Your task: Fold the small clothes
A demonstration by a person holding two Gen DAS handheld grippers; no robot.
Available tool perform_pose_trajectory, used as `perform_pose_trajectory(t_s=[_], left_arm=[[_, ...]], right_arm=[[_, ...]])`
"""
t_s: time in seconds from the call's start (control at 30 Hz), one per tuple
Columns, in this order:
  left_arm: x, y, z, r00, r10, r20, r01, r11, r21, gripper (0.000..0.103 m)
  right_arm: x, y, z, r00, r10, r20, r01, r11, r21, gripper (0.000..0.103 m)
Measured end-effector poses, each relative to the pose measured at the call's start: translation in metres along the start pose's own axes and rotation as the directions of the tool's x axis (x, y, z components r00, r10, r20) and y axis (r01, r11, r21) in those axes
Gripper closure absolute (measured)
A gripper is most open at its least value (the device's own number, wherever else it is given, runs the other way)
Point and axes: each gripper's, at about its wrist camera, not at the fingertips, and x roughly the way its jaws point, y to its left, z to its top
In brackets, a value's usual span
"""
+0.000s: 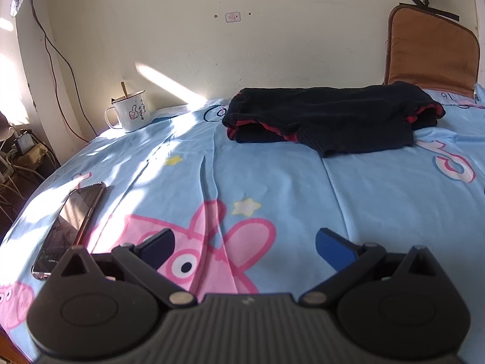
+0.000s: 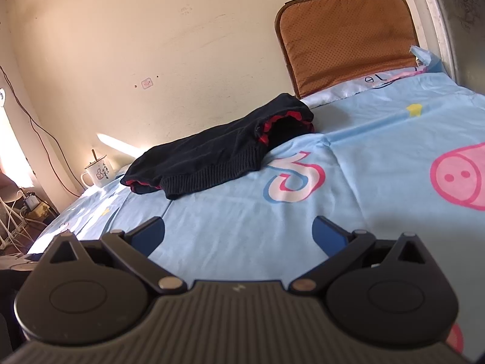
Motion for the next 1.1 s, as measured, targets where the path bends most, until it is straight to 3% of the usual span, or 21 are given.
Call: perform_pose_trajectory(t_s=[1.1], left_arm=[[0.0085, 0.0016, -0.0075, 0.999, 0.0, -0.047, 0.001, 1.0, 0.014, 0.0]], right_arm=[[0.0011, -0.0025, -0.003, 1.0, -0.001, -0.02, 0.001, 1.0, 0.029, 0.0]])
